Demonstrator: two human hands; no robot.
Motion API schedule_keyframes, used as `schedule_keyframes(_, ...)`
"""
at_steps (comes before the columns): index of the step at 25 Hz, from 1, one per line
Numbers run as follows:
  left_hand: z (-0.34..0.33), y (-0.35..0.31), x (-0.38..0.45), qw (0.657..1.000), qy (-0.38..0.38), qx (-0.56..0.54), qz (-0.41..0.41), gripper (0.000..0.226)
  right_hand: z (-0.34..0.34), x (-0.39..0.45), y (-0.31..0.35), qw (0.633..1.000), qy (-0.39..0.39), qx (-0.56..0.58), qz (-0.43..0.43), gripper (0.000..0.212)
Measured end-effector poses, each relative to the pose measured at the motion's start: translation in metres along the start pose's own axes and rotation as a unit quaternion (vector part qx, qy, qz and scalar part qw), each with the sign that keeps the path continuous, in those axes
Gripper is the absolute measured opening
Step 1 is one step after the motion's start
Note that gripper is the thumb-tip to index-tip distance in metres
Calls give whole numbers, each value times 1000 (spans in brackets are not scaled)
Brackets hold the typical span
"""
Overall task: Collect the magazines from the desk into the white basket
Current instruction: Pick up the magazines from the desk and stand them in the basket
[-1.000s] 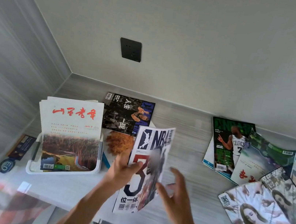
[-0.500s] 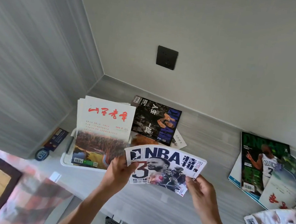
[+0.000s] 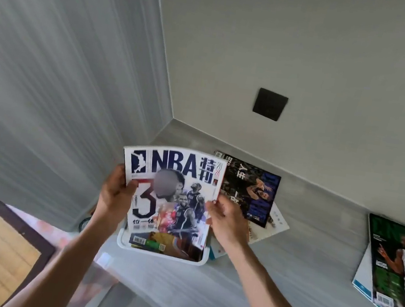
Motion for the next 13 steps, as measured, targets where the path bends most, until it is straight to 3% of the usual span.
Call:
schedule_keyframes(4, 11, 68, 18, 989, -11, 102, 109, 40, -32, 22, -40, 997, -26, -46, -58, 24)
schedule_keyframes(7, 11, 98, 39, 971, -17, 172, 166, 25, -25, 21, -56, 996, -64, -44, -44, 34)
schedule_keyframes(9, 10, 109, 44, 957, -30, 220, 188, 27, -5, 6, -69, 983, -131, -126, -28, 35)
schedule_keyframes(10, 10, 112, 41, 953, -41, 230, 192, 30, 3, 1, -81, 971, -130, -198, -38, 41)
schedule_keyframes(13, 1, 112, 22, 962, -41, 217, 163, 40, 1, -6, -137, 887, 60, -436, -141, 64)
Point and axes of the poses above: each hand's wrist, its own x-axis towards the middle knuckle, its own z-axis out of the back of the hand, y = z × x, the point moved 7 cm from there along x, towards the middle knuckle, and after that the axes turned 9 degrees about y, right-handed, at the moved point
